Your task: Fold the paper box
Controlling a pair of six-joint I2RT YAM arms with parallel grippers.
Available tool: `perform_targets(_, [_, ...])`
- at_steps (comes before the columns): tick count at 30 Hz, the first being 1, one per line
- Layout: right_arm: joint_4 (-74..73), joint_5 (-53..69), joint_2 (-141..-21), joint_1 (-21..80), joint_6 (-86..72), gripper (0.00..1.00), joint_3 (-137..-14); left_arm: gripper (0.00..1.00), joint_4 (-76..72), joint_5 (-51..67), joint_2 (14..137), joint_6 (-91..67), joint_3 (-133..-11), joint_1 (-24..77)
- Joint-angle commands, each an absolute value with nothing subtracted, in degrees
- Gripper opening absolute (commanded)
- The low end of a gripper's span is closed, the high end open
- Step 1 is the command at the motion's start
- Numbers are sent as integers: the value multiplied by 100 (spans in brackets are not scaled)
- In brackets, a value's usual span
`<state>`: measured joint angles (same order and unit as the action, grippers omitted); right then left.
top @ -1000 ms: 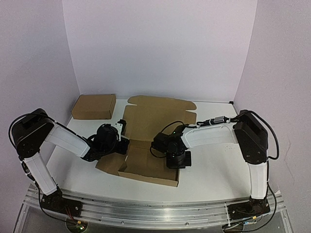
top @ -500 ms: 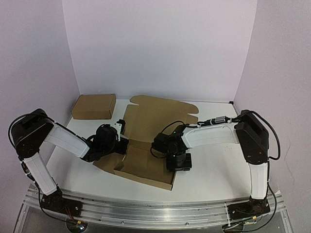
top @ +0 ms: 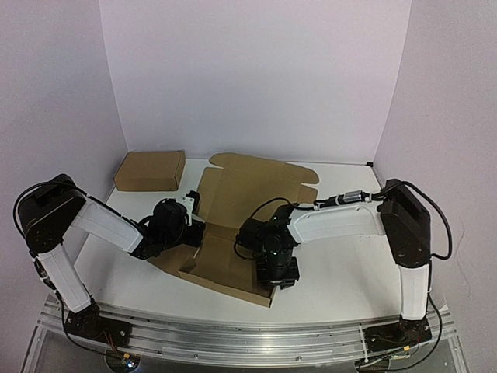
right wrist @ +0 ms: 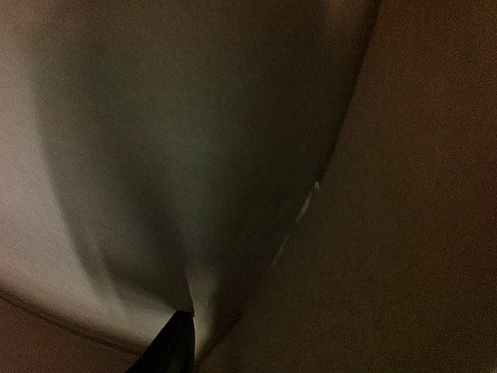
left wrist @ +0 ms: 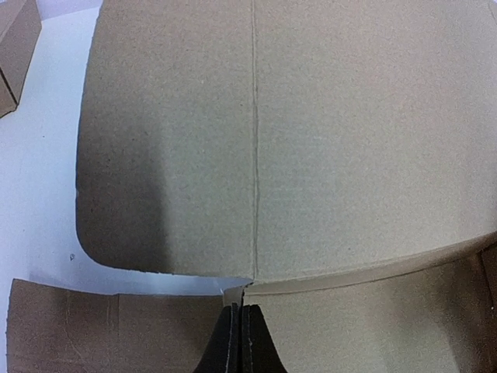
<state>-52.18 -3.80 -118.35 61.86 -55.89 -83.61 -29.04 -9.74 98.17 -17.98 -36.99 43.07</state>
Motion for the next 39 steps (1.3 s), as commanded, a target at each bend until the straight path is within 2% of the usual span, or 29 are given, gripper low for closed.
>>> perform_targets(1, [-5330, -572, -11503, 6238, -5885, 10, -8053, 0, -2787, -1067, 9730, -1811, -3595, 4280])
perform_targets(4, [-5354, -746, -11523, 6239, -5960, 0, -8059, 0, -2765, -1073, 9721, -1802, -3612, 4280])
perform_targets(15, [-5258, -1472, -11529, 6226, -5871, 1, -8126, 0, -2664, -917, 9708, -1895, -3655, 4280])
perform_targets(16, [-5211, -1412, -11572, 6224, -5752, 8, -8170, 0, -2670, -925, 9711, -1906, -3656, 4280])
perform_targets(18, [-5214, -1411, -11517, 6226, -5489, 41, -8268, 0, -2702, -951, 9726, -1900, -3656, 4280])
perform_targets(19, [-5211, -1481, -11404, 6229, -5402, 51, -8252, 0, -2722, -962, 9723, -1884, -3642, 4279])
perform_targets(22, [-5185, -1695, -10992, 6213, -5149, 64, -8060, 0, -2797, -982, 9720, -1838, -3590, 4281])
perform_targets(27, [-4894, -1810, -10054, 6134, -4543, 75, -7629, 0, -2948, -1001, 9683, -1783, -3525, 4281])
perform_targets(31, [-4162, -1391, -9197, 5767, -4043, 79, -7024, 0, -2988, -998, 9666, -1754, -3498, 4281])
perform_targets(35, [-3877, -1392, -8608, 5077, -4030, 79, -6702, 0, -2988, -1004, 9620, -1726, -3467, 4280])
perform_targets(39, [-2936, -1087, -8174, 4454, -3738, 78, -6293, 0, -2977, -996, 9606, -1705, -3453, 4280])
